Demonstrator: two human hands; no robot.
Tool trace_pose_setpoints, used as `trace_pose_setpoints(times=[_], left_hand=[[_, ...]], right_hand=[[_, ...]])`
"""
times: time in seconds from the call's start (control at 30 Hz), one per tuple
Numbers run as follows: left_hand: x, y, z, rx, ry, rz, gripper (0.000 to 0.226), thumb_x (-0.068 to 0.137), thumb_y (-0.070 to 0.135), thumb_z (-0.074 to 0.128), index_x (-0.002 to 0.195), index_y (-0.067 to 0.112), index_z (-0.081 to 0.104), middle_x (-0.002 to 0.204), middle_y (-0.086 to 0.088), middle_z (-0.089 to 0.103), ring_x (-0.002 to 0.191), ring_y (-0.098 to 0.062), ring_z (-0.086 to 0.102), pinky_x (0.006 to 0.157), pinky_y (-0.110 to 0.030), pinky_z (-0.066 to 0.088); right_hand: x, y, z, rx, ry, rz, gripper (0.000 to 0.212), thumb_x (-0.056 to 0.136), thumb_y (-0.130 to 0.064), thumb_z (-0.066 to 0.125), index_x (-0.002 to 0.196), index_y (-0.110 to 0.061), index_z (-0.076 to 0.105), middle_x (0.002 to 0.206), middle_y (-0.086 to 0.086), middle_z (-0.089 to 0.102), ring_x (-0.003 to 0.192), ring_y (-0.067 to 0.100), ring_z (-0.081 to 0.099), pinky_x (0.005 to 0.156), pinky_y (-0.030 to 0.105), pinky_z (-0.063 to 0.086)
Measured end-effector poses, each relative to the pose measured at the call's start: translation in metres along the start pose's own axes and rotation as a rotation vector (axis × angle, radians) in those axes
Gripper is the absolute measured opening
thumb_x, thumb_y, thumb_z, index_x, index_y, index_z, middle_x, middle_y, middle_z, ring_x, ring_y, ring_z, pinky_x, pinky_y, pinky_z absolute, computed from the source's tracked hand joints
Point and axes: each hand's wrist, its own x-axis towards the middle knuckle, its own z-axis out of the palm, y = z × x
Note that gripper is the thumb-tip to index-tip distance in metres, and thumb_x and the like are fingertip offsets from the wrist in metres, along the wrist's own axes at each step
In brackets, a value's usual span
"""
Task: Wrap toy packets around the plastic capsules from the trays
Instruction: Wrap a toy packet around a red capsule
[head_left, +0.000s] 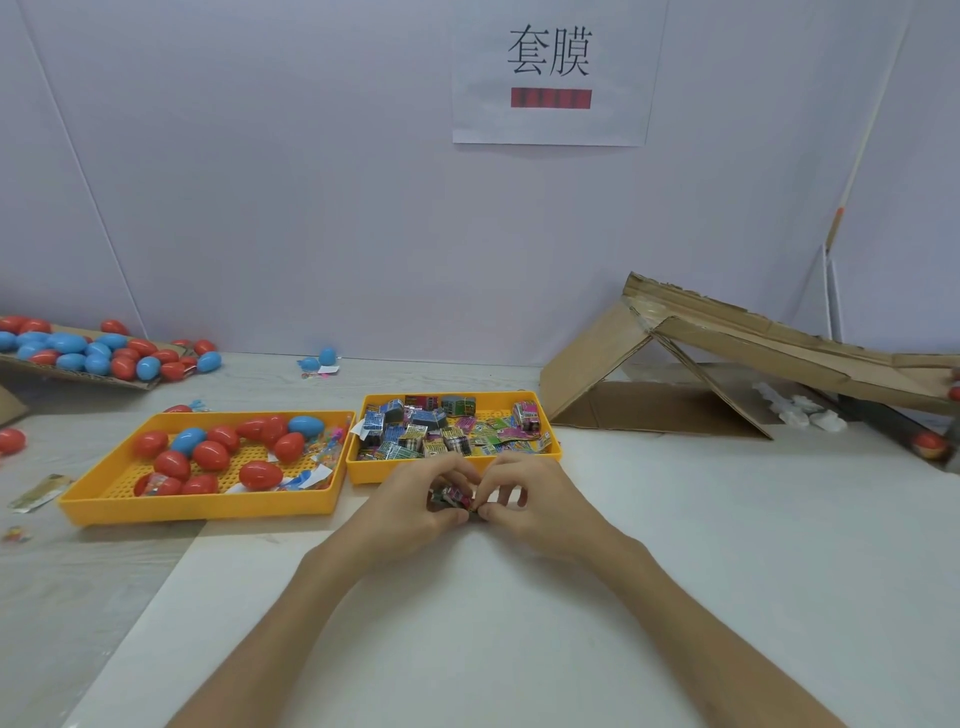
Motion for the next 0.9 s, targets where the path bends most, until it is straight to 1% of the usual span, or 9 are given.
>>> trace_pose_setpoints(times=[0.3, 0.43, 0.5, 0.57, 0.6, 0.67, 0.73, 0.8, 0.9], left_hand=[[0.000, -0.002, 0.000, 0.000, -0.002, 0.001, 0.032, 0.085, 0.002, 0.076, 0.110, 0.021, 0.067, 0.098, 0.008, 0.070, 0.094, -0.003, 0.065, 0.085, -0.031, 0.056], [0.001, -0.003, 0.000, -0.007, -0.009, -0.017, 0.033, 0.085, 0.002, 0.076, 0.110, 0.021, 0.067, 0.100, 0.007, 0.070, 0.096, -0.005, 0.065, 0.085, -0.031, 0.056], [0.001, -0.004, 0.001, -0.011, -0.008, -0.023, 0.032, 0.085, 0.003, 0.076, 0.110, 0.022, 0.067, 0.101, 0.007, 0.071, 0.097, -0.005, 0.066, 0.084, -0.030, 0.056], [0.002, -0.004, 0.001, -0.013, -0.011, -0.027, 0.032, 0.086, 0.004, 0.076, 0.110, 0.022, 0.067, 0.101, 0.008, 0.071, 0.096, -0.004, 0.065, 0.082, -0.027, 0.056], [0.002, -0.004, 0.001, -0.013, -0.012, -0.028, 0.031, 0.086, 0.004, 0.076, 0.110, 0.021, 0.067, 0.100, 0.008, 0.071, 0.095, -0.003, 0.065, 0.081, -0.024, 0.055], [0.002, -0.005, 0.002, -0.012, -0.010, -0.027, 0.031, 0.085, 0.003, 0.076, 0.109, 0.020, 0.066, 0.099, 0.008, 0.071, 0.092, -0.002, 0.064, 0.076, -0.017, 0.051], [0.002, -0.005, 0.002, -0.018, -0.005, -0.028, 0.031, 0.085, 0.003, 0.076, 0.109, 0.020, 0.066, 0.100, 0.007, 0.071, 0.092, -0.005, 0.063, 0.074, -0.013, 0.048], [0.002, -0.006, 0.002, -0.021, -0.004, -0.031, 0.031, 0.086, 0.003, 0.076, 0.108, 0.021, 0.066, 0.100, 0.008, 0.071, 0.093, -0.006, 0.063, 0.073, -0.012, 0.046], [0.003, -0.005, 0.003, -0.013, -0.007, -0.031, 0.032, 0.086, 0.005, 0.076, 0.107, 0.026, 0.065, 0.101, 0.010, 0.071, 0.096, -0.006, 0.063, 0.074, -0.013, 0.047]], right_hand=[[0.001, -0.003, -0.005, -0.008, -0.030, 0.036, 0.015, 0.079, -0.001, 0.070, 0.079, -0.015, 0.075, 0.088, 0.001, 0.067, 0.073, 0.010, 0.061, 0.063, 0.010, 0.037], [0.000, -0.002, -0.009, 0.021, -0.039, 0.068, 0.018, 0.077, -0.001, 0.068, 0.077, -0.018, 0.074, 0.082, -0.007, 0.065, 0.074, 0.005, 0.059, 0.062, 0.012, 0.041], [0.000, -0.002, -0.011, 0.027, -0.045, 0.072, 0.021, 0.075, -0.001, 0.067, 0.074, -0.021, 0.072, 0.079, -0.012, 0.064, 0.074, 0.005, 0.059, 0.061, 0.016, 0.045], [0.000, 0.000, -0.014, 0.022, -0.049, 0.083, 0.022, 0.074, 0.000, 0.067, 0.072, -0.021, 0.071, 0.077, -0.013, 0.064, 0.073, 0.005, 0.060, 0.062, 0.024, 0.049], [0.000, 0.001, -0.016, 0.021, -0.050, 0.089, 0.022, 0.074, 0.001, 0.067, 0.071, -0.020, 0.071, 0.077, -0.013, 0.063, 0.073, 0.005, 0.060, 0.063, 0.025, 0.049], [0.001, 0.002, -0.018, 0.026, -0.051, 0.095, 0.020, 0.074, 0.001, 0.068, 0.071, -0.018, 0.070, 0.076, -0.013, 0.063, 0.072, 0.003, 0.059, 0.062, 0.020, 0.047], [0.000, 0.002, -0.022, 0.027, -0.043, 0.094, 0.024, 0.074, 0.003, 0.066, 0.069, -0.021, 0.068, 0.075, -0.012, 0.063, 0.071, 0.002, 0.057, 0.062, 0.015, 0.044], [0.000, 0.003, -0.024, 0.035, -0.031, 0.094, 0.030, 0.075, 0.004, 0.065, 0.068, -0.026, 0.066, 0.075, -0.011, 0.064, 0.071, 0.002, 0.057, 0.063, 0.013, 0.042], [0.000, 0.003, -0.026, 0.039, -0.028, 0.098, 0.028, 0.074, 0.006, 0.064, 0.068, -0.021, 0.066, 0.075, -0.009, 0.064, 0.071, 0.002, 0.057, 0.063, 0.012, 0.042]])
